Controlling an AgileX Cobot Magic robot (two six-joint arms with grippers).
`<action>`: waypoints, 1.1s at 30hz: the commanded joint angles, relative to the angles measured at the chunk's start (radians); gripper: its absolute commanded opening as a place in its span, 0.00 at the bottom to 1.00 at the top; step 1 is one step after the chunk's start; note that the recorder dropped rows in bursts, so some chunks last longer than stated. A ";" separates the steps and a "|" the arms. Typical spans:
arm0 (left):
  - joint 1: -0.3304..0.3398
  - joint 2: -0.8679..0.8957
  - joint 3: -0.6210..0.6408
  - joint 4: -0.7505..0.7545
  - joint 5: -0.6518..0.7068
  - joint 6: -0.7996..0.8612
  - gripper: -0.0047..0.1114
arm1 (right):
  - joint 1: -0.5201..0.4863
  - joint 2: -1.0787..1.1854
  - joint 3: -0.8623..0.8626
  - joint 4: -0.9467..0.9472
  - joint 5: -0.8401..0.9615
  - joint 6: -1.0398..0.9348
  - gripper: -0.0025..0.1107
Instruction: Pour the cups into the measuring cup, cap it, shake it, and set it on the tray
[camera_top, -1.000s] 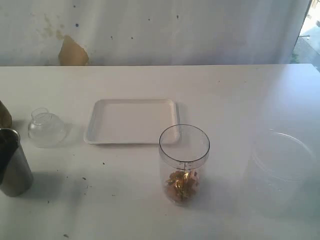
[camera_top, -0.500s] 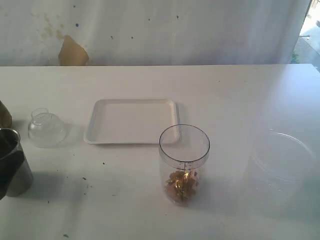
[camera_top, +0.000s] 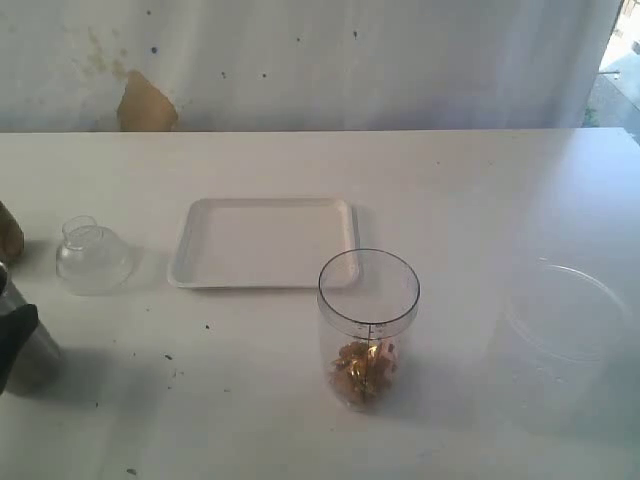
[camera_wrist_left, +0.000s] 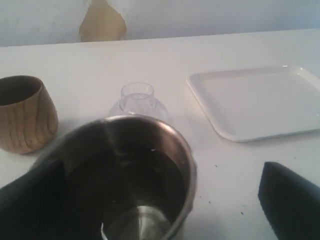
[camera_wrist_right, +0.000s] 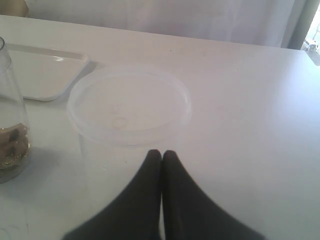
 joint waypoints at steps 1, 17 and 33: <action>-0.001 0.009 0.011 0.026 -0.047 -0.023 0.94 | 0.004 -0.005 0.002 -0.005 -0.003 0.000 0.02; -0.001 -0.008 -0.004 0.025 -0.213 -0.023 0.94 | 0.004 -0.005 0.002 -0.005 -0.003 0.000 0.02; -0.001 -0.109 0.010 0.041 0.067 -0.087 0.94 | 0.004 -0.005 0.002 -0.005 -0.003 0.000 0.02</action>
